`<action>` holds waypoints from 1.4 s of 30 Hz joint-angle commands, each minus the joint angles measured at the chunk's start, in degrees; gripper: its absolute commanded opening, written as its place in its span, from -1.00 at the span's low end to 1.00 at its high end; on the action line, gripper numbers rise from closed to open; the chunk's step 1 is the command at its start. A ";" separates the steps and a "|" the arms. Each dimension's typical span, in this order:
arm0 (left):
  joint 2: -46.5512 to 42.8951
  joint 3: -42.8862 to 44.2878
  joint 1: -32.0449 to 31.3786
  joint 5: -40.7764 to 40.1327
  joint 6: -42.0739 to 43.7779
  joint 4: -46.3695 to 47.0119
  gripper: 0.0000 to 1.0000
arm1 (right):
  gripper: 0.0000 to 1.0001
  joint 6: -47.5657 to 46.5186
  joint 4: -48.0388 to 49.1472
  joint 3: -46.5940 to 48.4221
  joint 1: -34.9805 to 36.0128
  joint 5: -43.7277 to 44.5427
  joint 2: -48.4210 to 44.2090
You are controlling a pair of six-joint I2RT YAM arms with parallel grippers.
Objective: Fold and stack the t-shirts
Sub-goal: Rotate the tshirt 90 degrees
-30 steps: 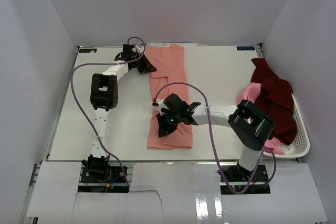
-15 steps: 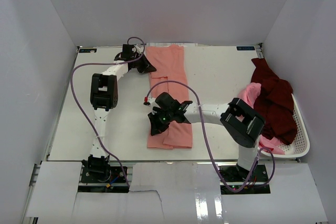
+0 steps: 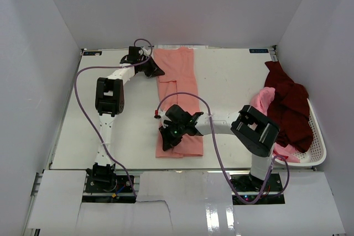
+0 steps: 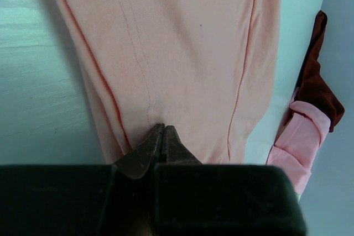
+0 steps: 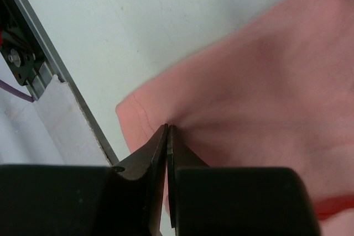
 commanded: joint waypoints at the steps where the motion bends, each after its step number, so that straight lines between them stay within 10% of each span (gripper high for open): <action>1: 1.60 1.30 0.65 -2.59 1.75 -2.24 -1.00 | -0.85 0.82 -0.55 -1.13 1.27 -0.44 -2.81; 19: 3.27 4.72 0.74 -1.97 1.57 -3.64 -1.00 | -0.84 1.52 -5.30 -2.45 6.10 -3.34 -5.09; 27: -1.90 7.53 1.00 -1.09 0.96 -7.33 -1.00 | -0.80 -0.94 -13.10 11.85 5.05 -3.16 -6.32; 33: -13.39 9.30 1.96 -0.65 -0.89 -18.29 -0.93 | -0.09 -0.24 -19.00 16.28 -1.27 0.43 -14.56; 42: -44.07 -34.04 1.97 -1.71 0.52 -15.09 -0.82 | 0.21 1.61 -23.05 2.75 -16.48 3.16 -28.72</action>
